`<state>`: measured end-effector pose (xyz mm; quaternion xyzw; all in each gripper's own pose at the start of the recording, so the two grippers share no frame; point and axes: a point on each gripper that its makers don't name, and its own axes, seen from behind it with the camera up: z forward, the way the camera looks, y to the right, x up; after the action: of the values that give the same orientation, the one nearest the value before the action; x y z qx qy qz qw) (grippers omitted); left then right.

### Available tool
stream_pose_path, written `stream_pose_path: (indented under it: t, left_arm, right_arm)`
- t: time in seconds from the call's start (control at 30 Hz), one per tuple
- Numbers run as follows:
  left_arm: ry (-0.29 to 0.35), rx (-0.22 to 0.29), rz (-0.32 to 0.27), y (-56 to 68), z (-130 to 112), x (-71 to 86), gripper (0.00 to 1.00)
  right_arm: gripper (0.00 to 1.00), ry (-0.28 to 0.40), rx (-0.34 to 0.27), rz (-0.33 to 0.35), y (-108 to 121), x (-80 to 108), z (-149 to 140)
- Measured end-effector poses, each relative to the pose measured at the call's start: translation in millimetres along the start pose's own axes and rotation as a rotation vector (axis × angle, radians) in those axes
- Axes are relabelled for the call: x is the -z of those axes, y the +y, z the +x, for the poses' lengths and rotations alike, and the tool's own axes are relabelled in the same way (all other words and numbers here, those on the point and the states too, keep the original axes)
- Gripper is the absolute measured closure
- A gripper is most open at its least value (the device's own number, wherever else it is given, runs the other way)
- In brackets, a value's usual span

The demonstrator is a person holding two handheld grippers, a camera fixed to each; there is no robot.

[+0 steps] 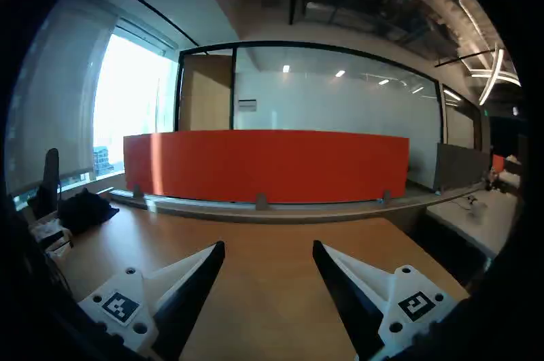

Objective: Fold towel

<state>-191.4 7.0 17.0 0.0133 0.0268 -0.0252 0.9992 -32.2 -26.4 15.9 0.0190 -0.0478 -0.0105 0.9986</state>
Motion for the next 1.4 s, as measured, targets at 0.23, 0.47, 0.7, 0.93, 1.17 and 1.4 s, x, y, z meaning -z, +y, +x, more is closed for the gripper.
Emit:
stream_pose_path:
  t: [0.23, 0.47, 0.7, 0.93, 1.17, 1.4]
  left_arm:
    - [0.000, 0.001, 0.000, 0.0, -1, -0.1, 0.08]
    - [0.000, 0.000, 0.000, -0.1, -2, -0.3, 0.07]
    - [0.000, 0.001, 0.000, -0.3, -3, -0.5, 0.08]
    - [0.000, 0.001, 0.001, -0.2, -4, -0.8, 0.08]
    - [0.001, 0.001, 0.001, 0.5, -5, -1.3, 0.08]
    - [0.001, 0.001, 0.001, 0.5, -5, -1.5, 0.08]
  right_arm:
    - [0.00, 0.016, 0.021, 0.007, -2, -2.8, 7]
    - [0.00, 0.053, 0.055, 0.002, 1, -5.5, 18]
    - [0.00, 0.081, 0.045, -0.010, 10, -9.2, 20]
    - [0.00, 0.119, -0.004, -0.026, 21, -9.7, 14]
    - [0.00, 0.133, -0.037, -0.048, 32, -6.8, -11]
    - [0.00, 0.131, -0.077, -0.062, 46, -6.2, -45]
